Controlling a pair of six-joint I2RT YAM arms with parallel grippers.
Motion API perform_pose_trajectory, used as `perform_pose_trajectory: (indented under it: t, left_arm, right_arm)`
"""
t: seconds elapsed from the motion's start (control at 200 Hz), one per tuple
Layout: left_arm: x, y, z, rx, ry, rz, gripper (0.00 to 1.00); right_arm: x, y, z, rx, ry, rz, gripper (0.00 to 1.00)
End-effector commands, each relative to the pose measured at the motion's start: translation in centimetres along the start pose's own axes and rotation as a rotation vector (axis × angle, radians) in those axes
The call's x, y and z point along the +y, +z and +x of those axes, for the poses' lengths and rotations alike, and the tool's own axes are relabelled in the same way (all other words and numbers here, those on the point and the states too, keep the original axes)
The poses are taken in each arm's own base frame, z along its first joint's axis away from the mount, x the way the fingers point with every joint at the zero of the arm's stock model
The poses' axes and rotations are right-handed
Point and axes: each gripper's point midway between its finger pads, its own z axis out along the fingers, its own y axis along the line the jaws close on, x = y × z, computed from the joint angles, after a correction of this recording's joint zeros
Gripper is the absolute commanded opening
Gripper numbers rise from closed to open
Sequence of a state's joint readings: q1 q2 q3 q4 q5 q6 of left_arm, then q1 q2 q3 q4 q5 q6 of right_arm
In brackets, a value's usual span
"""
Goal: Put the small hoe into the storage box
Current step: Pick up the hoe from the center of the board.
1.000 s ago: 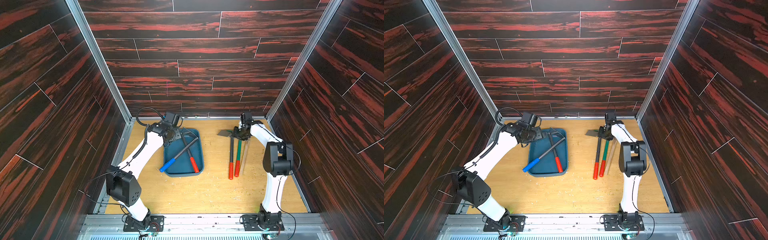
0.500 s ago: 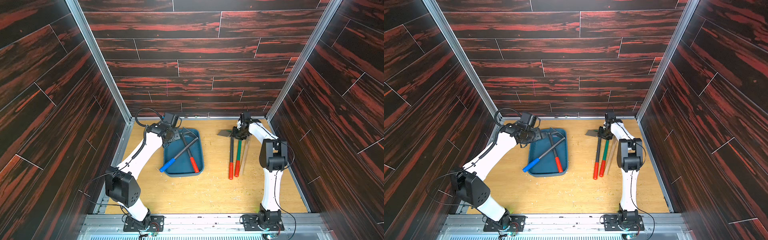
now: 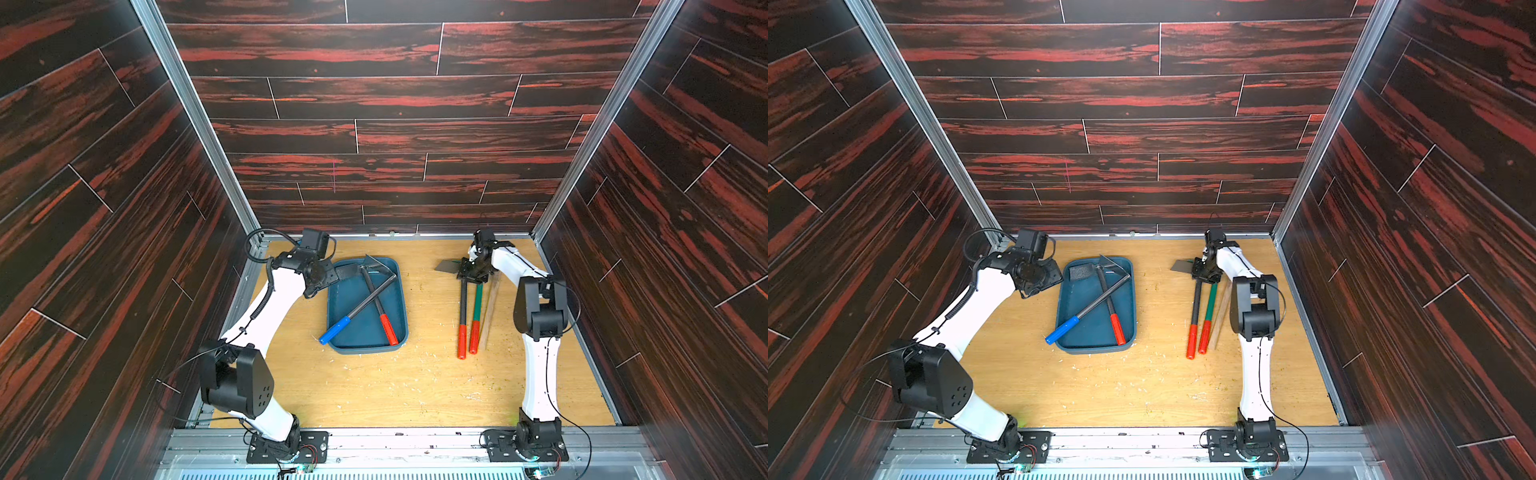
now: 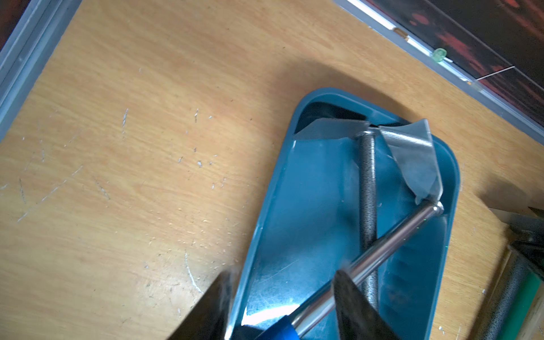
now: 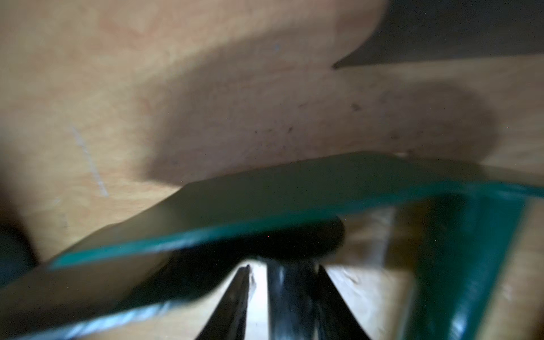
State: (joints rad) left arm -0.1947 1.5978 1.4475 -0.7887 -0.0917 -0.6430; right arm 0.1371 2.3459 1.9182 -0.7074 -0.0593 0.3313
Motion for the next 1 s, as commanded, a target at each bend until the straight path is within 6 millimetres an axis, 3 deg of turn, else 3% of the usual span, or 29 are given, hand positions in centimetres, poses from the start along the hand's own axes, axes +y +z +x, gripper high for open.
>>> perform_pose_trajectory:
  t: [0.0, 0.356, 0.992]
  left_arm:
    - [1.4, -0.3, 0.4, 0.009, -0.015, -0.01, 0.58]
    - [3.1, 2.6, 2.5, 0.09, -0.028, -0.036, 0.58]
    - [4.5, 5.7, 3.9, 0.134, -0.078, -0.019, 0.57]
  right_arm:
    - [0.4, 1.0, 0.9, 0.037, -0.017, 0.011, 0.34]
    - [0.4, 0.5, 1.5, 0.023, 0.01, -0.005, 0.0]
    - [5.7, -6.5, 1.5, -0.033, 0.012, -0.181, 0.0]
